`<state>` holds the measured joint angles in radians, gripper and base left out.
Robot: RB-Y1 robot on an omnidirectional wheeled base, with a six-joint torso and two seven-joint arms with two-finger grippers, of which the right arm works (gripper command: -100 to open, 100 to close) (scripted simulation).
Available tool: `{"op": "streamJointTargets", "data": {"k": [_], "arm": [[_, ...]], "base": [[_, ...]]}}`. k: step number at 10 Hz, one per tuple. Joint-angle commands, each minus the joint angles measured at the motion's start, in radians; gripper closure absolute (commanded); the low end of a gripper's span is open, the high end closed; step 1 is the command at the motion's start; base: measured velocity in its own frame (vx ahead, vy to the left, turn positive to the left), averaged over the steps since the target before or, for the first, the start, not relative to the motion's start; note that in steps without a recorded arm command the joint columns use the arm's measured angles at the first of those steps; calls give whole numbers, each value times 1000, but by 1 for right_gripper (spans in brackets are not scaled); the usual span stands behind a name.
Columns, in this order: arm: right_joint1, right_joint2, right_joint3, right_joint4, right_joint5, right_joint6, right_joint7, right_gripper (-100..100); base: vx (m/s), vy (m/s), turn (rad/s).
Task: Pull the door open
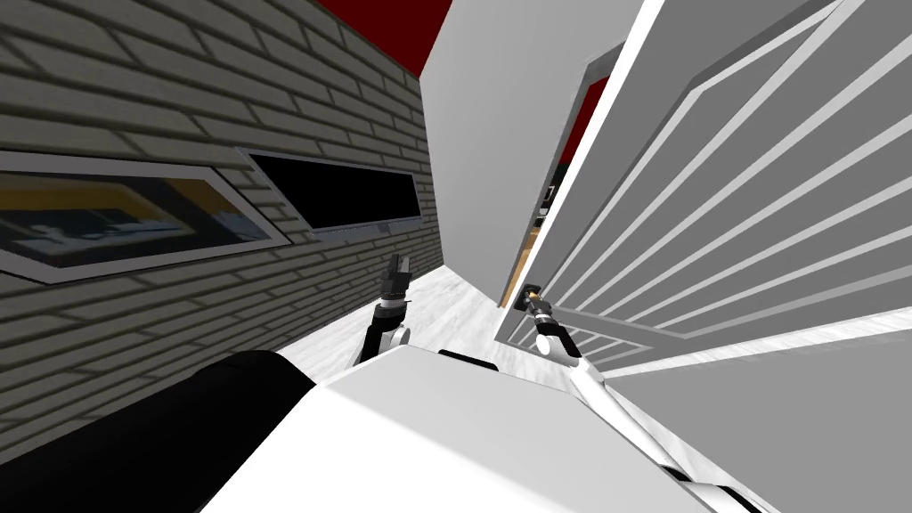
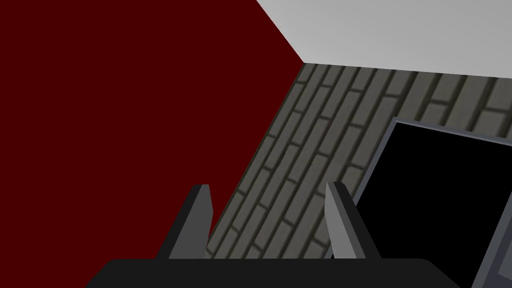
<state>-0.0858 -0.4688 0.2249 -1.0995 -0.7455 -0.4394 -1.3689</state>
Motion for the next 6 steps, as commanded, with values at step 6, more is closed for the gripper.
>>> {"op": "streamJointTargets", "data": {"k": [6], "arm": [[30, -46, 52, -45, 17, -10, -60, 100]], "base": [[-197, -84, 107]]}}
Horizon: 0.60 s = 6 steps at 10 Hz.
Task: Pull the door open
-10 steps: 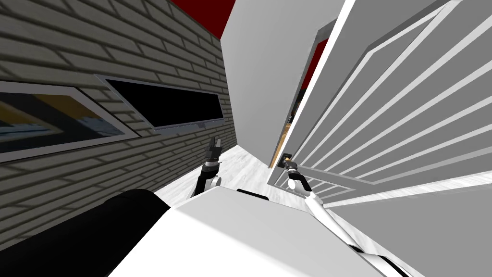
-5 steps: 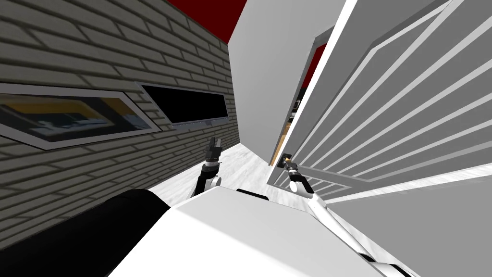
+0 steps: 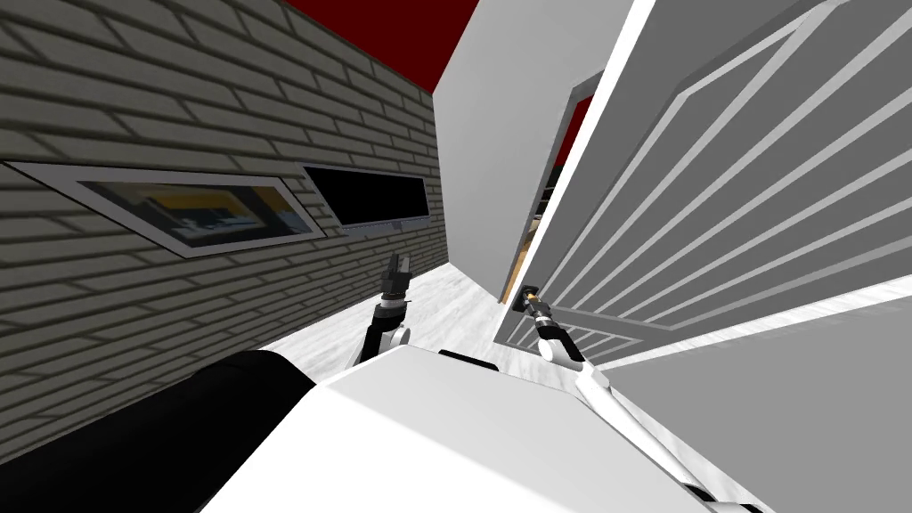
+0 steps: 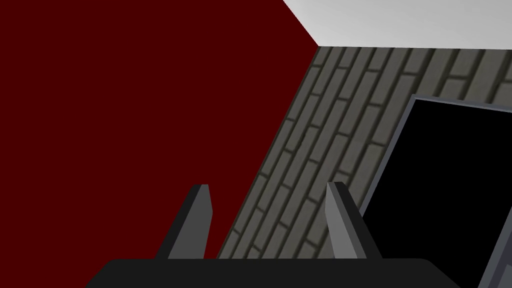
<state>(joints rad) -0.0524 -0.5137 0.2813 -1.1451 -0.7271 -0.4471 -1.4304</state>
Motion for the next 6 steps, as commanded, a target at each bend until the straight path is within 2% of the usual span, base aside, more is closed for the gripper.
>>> {"op": "streamJointTargets", "data": {"k": [1, 2, 6], "arm": [[8, -20, 19, -11, 3, -11, -20, 100], [10, -26, 24, -14, 4, -15, -25, 100], [32, -78, 73, -43, 12, -44, -76, 100]], "base": [[-154, -53, 117], [-187, -75, 94], [-184, -80, 98]]}}
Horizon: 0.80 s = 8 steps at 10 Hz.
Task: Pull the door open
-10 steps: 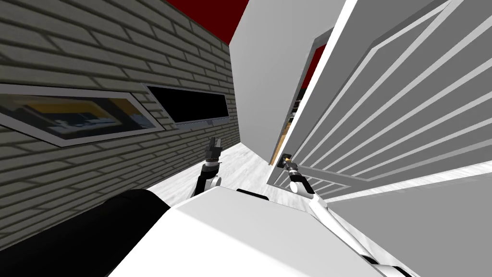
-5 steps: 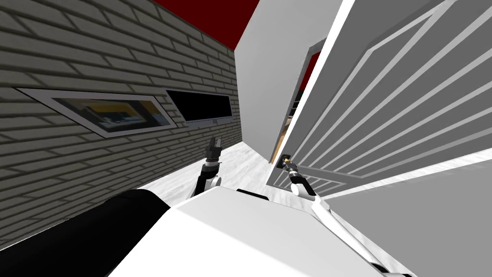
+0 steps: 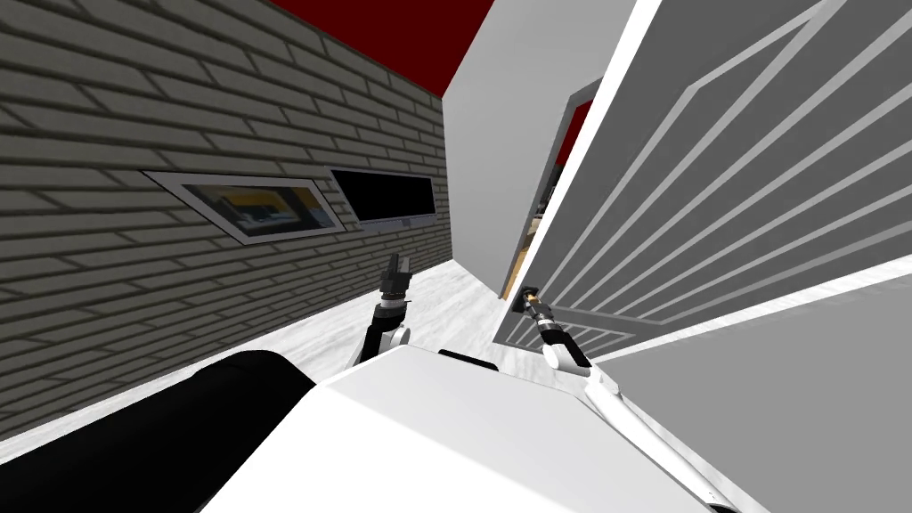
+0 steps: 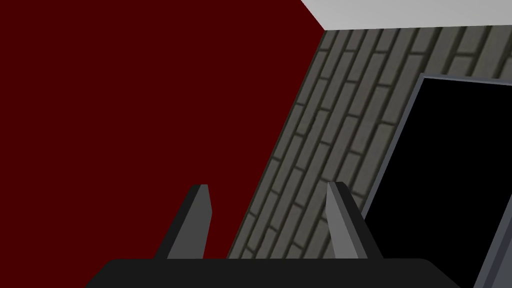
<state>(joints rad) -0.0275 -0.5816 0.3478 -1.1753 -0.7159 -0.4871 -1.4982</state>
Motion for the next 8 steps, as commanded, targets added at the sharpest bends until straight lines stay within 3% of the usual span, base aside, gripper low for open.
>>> {"op": "streamJointTargets", "data": {"k": [1, 4, 5, 8], "arm": [[12, -24, 18, -20, 3, -12, -21, 100], [26, -57, 50, -39, 8, -31, -54, 100], [25, -49, 45, -33, 8, -24, -46, 100], [42, -84, 76, -47, 16, -51, -79, 100]], "base": [[-242, -112, 108], [-199, -79, 89], [-75, -27, 19], [-154, -84, 113]]}}
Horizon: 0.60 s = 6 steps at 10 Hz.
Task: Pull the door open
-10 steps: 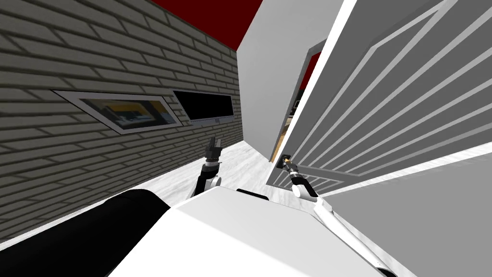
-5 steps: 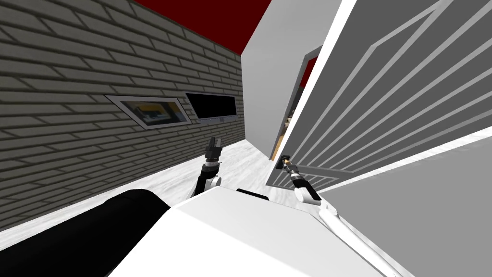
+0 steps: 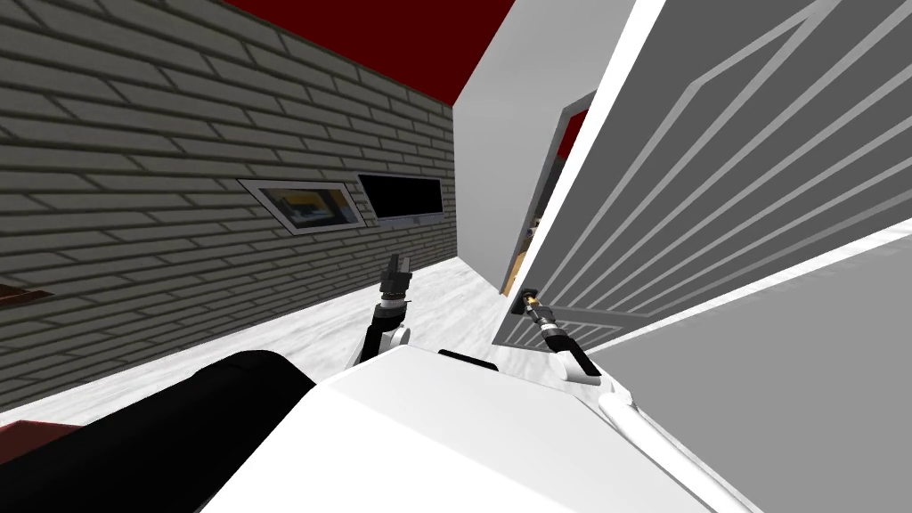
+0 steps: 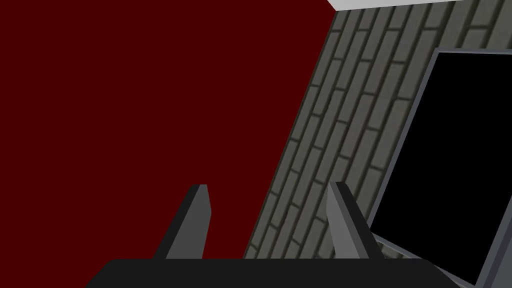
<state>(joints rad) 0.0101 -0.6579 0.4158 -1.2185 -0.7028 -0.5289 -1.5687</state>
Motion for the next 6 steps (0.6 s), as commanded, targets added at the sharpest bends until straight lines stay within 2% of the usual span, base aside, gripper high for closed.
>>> {"op": "streamJointTargets", "data": {"k": [1, 2, 6], "arm": [[10, -21, 18, -9, 5, -20, -20, 100], [12, -28, 23, -12, 7, -26, -27, 100], [33, -79, 62, -33, 18, -67, -73, 100]], "base": [[-171, -128, 126], [-177, -97, 116], [-197, -99, 124]]}}
